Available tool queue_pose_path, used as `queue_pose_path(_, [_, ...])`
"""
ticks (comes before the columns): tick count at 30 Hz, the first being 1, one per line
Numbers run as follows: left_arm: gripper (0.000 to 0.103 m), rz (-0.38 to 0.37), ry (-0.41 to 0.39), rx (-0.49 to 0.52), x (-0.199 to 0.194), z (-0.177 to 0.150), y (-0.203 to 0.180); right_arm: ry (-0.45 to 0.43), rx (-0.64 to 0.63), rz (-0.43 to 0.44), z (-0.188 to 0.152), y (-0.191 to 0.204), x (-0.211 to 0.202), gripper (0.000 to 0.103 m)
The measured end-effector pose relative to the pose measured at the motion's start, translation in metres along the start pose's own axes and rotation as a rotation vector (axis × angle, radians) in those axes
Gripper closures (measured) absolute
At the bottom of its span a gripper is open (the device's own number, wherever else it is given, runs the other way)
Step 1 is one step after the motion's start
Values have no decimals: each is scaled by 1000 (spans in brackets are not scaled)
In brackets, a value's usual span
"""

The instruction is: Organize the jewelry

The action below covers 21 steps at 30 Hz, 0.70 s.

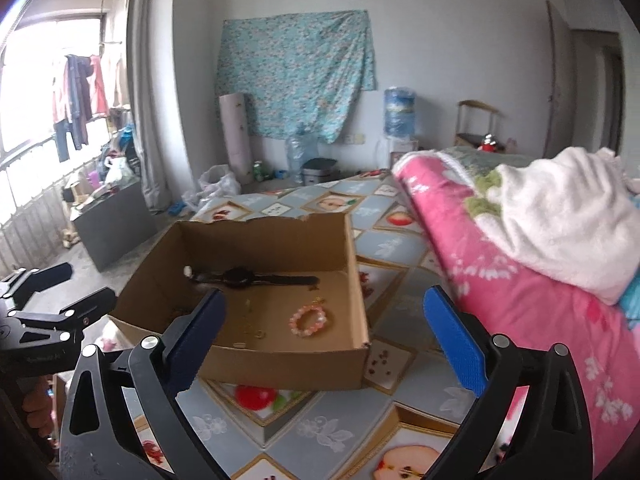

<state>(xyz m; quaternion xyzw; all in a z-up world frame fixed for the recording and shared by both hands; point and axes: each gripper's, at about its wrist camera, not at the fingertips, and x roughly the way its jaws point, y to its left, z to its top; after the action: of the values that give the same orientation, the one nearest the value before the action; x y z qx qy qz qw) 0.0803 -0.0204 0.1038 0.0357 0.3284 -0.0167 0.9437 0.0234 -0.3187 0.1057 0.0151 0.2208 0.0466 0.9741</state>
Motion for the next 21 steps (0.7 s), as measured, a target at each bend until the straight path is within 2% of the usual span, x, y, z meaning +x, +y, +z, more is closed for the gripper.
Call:
queue_pose_path(7, [5, 56, 33, -8, 2, -9, -1, 22, 10, 5, 0, 2, -1, 8])
queue_pose_path(11, [5, 24, 72, -92, 5, -10, 7, 63, 36, 24, 0, 3, 5, 8])
queue_pose_path(14, [5, 17, 106, -172, 10, -14, 15, 111, 44, 31, -4, 4, 13, 8])
queue_pose_path(21, [5, 49, 167, -210, 21, -23, 18, 252, 40, 65, -25, 18, 37, 8])
